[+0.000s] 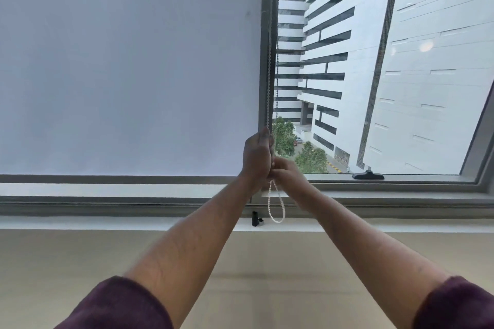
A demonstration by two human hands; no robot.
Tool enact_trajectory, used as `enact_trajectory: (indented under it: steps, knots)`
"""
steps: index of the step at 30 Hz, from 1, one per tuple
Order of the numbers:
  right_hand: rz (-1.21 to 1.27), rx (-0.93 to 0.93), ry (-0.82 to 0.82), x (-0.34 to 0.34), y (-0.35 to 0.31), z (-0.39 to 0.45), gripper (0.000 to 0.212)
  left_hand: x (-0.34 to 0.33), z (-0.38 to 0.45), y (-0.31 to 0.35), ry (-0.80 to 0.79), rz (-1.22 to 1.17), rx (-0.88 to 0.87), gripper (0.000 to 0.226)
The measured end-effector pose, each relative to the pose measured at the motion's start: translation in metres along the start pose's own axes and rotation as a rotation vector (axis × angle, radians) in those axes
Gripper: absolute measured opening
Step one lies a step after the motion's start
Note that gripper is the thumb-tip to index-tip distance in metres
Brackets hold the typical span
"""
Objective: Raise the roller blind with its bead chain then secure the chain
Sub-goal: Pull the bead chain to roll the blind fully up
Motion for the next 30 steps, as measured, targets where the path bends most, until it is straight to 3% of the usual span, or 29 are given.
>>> enact_trajectory:
  steps: [4,7,12,18,23,26,30]
  knots:
    - [0.108,0.109,-0.087,0.017,-0.037,0.002,0.027,0.003,-0.01,-0.018,0.015,0.084,0.013,0.049]
    - [0.277,0.076,0.048,0.022,-0.063,0.017,0.046,0.003,-0.015,-0.021,-0.018,0.091,0.024,0.049]
    - [0.468,0.119,0.074,0.013,-0.112,0.032,0.029,-0.009,-0.033,-0.034,-0.091,-0.027,0.146,0.047]
    - [0.379,0.173,0.372,0.003,-0.115,0.029,0.032,-0.005,-0.048,-0.047,-0.145,-0.05,0.177,0.042]
    - [0.352,0.155,0.339,-0.009,-0.101,0.018,0.034,0.012,-0.053,-0.054,-0.17,0.042,0.177,0.049]
    - [0.335,0.18,0.36,-0.014,-0.092,0.013,0.035,0.021,-0.044,-0.044,-0.105,0.031,0.19,0.044]
    - [0.336,0.176,0.351,-0.02,-0.084,0.007,0.035,0.029,-0.018,-0.005,-0.013,0.015,0.077,0.036]
Point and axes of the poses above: each hand's wrist, its own z-axis towards the middle knuckle, its own x-axis out of the back of the hand, y = z × x, the point moved 3 cm from there along z, towards the middle knuckle
